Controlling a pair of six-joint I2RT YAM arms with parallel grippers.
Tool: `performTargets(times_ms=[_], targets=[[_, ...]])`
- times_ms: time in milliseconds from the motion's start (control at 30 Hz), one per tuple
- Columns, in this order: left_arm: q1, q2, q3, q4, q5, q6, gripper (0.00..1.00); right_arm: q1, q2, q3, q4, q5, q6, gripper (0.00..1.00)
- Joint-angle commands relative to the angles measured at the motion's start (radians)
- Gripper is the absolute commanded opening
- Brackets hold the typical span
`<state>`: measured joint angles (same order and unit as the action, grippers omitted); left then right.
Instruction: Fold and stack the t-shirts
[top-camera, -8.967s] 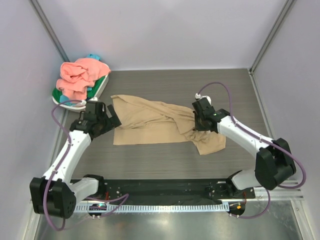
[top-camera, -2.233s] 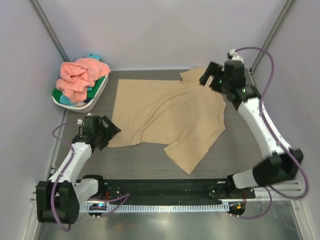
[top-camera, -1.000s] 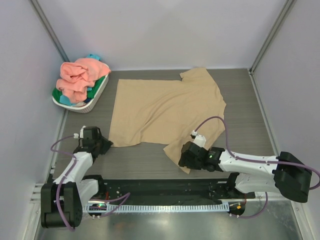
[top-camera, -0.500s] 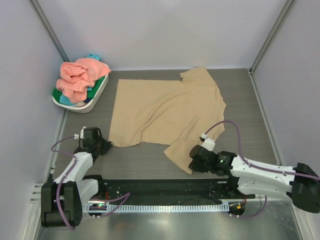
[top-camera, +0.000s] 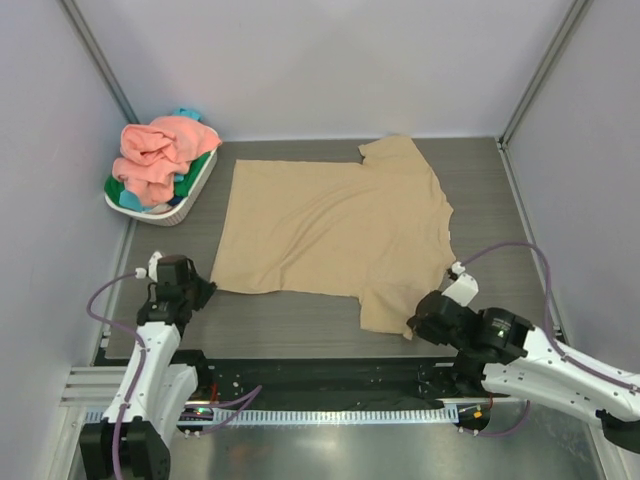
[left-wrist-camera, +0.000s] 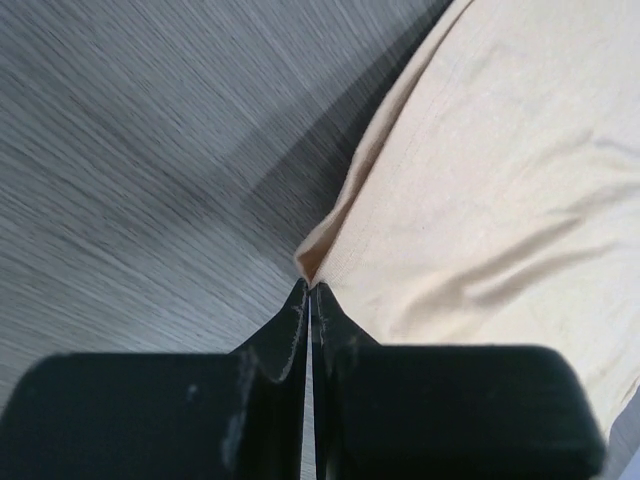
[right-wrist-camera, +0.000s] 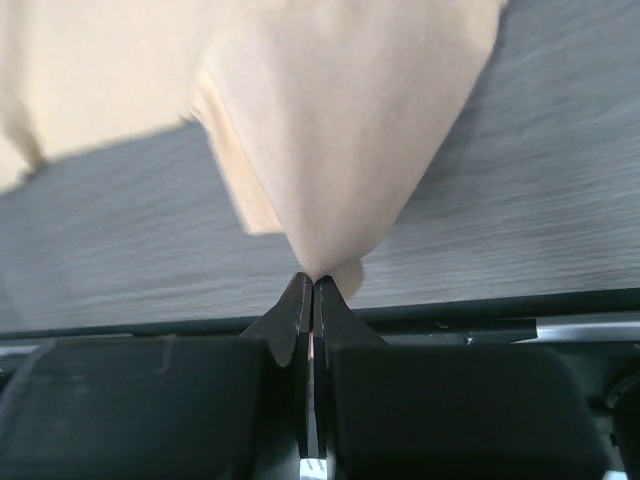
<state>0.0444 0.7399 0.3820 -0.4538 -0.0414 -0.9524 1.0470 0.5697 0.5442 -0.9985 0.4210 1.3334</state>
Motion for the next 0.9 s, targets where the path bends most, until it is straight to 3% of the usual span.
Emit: performTargets(times_ms=[0,233,433,667,800,867], targets=[[0.003,-0.031,0.058,-0.094,-0.071,0.030,0.00,0.004,-0.047,0.132,-0.173,0.188,0.070,0.01],[0.003,-0.002,0.077,-0.072,-0.043,0.006,0.00,0.004,-0.033,0.200,-0.235,0.257,0.058,0.01],[0.005,0.065,0.124,-0.048,0.004,0.044,0.00,0.004,0.074,0.232,-0.096,0.282,-0.107,0.01],[0.003,0.231,0.277,-0.039,0.026,0.116,0.00,-0.005,0.217,0.433,-0.054,0.458,-0.294,0.01],[0.003,0.352,0.376,-0.023,0.037,0.139,0.00,-0.082,0.330,0.534,0.006,0.483,-0.463,0.01],[0.003,0.433,0.432,-0.011,0.035,0.149,0.00,-0.191,0.367,0.557,0.085,0.396,-0.545,0.01]])
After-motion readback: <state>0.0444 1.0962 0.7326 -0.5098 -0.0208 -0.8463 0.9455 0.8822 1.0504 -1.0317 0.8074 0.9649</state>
